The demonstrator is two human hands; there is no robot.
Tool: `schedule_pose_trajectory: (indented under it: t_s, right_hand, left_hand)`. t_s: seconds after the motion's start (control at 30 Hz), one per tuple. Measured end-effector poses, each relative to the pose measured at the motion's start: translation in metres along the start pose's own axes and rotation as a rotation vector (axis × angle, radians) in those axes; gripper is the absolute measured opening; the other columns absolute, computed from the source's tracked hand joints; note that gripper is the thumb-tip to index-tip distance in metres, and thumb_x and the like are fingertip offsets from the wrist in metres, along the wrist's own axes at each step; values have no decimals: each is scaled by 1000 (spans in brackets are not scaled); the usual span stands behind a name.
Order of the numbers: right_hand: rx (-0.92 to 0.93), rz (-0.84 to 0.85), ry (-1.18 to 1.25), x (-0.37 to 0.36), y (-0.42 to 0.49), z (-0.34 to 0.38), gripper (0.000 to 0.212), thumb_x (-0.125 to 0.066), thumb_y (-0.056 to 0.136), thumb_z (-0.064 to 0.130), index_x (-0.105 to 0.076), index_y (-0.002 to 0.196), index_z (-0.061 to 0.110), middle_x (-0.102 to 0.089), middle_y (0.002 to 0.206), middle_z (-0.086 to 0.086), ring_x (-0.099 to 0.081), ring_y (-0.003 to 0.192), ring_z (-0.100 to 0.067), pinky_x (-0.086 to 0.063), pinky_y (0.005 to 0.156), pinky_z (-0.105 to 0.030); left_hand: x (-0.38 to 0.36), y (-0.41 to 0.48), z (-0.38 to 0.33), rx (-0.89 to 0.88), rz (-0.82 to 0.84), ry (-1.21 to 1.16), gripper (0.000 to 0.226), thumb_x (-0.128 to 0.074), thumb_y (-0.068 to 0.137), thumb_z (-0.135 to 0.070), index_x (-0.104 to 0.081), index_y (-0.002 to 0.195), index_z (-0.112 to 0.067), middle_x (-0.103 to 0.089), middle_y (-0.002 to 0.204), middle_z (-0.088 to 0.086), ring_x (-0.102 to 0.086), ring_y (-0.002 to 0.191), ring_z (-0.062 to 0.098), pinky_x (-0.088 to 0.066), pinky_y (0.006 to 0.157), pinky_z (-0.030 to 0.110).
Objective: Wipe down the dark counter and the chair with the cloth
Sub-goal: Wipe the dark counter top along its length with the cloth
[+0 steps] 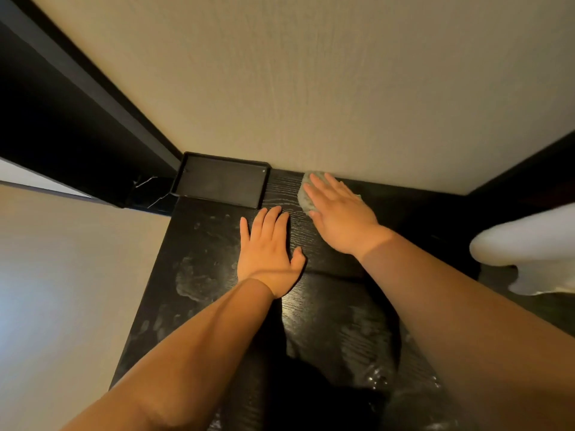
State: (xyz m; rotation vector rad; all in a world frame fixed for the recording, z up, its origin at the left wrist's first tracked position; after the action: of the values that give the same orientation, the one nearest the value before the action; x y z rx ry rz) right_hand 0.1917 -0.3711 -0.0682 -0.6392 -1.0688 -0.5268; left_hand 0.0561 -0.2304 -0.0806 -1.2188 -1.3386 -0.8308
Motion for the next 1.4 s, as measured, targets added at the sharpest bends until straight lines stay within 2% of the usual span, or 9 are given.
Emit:
schedule_pose_trajectory:
  t_s: [0.17, 0.27, 0.53, 0.67, 0.8, 1.03, 1.17, 1.3, 1.4]
  right_hand:
    - [-241, -71, -5, 0, -45, -35, 61, -28, 109, 36, -6, 164, 24, 4, 172, 5, 10, 157, -17, 12, 121, -31]
    - [-305, -81, 20, -1, -45, -24, 61, -29, 109, 33, -7, 165, 21, 4, 172, 0, 11, 158, -24, 8, 126, -38]
    - [-127, -36, 49, -4, -41, -16, 63, -32, 109, 40, -8, 165, 24, 2, 172, 3, 8, 158, -19, 3, 128, -39]
    - [-351, -115, 38, -1, -70, -54, 62, -33, 108, 41, -13, 164, 26, -1, 172, 7, 5, 158, -19, 1, 129, -39]
    - [-533, -119, 10, -4, -64, -38, 64, -32, 107, 41, -7, 164, 26, 6, 172, 5, 11, 158, -25, 8, 124, -39]
    - [-320, -58, 31, -15, -36, -5, 63, -26, 109, 38, -4, 165, 20, 7, 172, 0, 14, 157, -24, 7, 127, -39]
    - [-501, -158, 86, -12, -73, -35, 62, -27, 106, 43, -17, 163, 23, -5, 172, 2, 2, 158, -27, -16, 125, -55]
    - [-771, -61, 92, -11, -98, -42, 66, -29, 108, 41, 8, 161, 30, 16, 169, 7, 15, 157, -27, -18, 123, -59]
    - [-698, -76, 25, -6, -87, -10, 67, -40, 106, 36, -6, 162, 23, 0, 170, -3, 0, 155, -34, -24, 120, -54]
  left_hand:
    - [1, 1, 0, -10, -4, -11, 81, -40, 92, -56, -26, 164, -22, -22, 172, 1, -11, 160, 27, -5, 129, 62]
    - [1, 1, 0, -11, 4, -5, 81, -40, 92, -55, -24, 165, -24, -20, 172, 1, -10, 160, 27, -5, 129, 62]
    - [2, 1, 0, -7, 17, -5, 81, -41, 93, -55, -23, 166, -26, -18, 173, 1, -7, 161, 26, -3, 130, 60]
    - [5, 2, 1, -25, 23, -57, 83, -35, 91, -56, -22, 166, -24, -16, 173, 3, -4, 162, 25, -2, 132, 53]
    - [4, 4, 1, -37, 23, -87, 81, -44, 94, -52, -22, 165, -21, -14, 174, 4, -2, 162, 25, -5, 132, 45]
    - [2, 5, 2, -68, 57, -79, 83, -44, 96, -50, -15, 167, -17, -3, 176, 5, 6, 162, 24, 2, 132, 45]
    - [1, 4, 4, -84, 58, -41, 82, -36, 96, -52, -11, 168, -22, 1, 176, 5, 9, 162, 24, 3, 132, 47]
    - [-2, 4, 4, -97, 46, -32, 77, -34, 98, -53, -11, 168, -32, 3, 177, 5, 10, 162, 26, 5, 131, 48]
    - [-2, 3, 4, -103, 18, -30, 76, -36, 97, -53, -16, 168, -33, -1, 177, 7, 5, 163, 28, 2, 131, 50]
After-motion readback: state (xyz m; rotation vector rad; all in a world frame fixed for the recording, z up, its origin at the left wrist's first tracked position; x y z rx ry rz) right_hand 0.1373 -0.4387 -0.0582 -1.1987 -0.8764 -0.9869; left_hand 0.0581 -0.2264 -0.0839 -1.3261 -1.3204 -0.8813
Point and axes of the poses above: each hand's wrist, its own y-axis towards the middle knuckle, its own x-axis out of the back of the hand, z = x × y, the point moved 2 cm from there along y, towards the middle knuckle
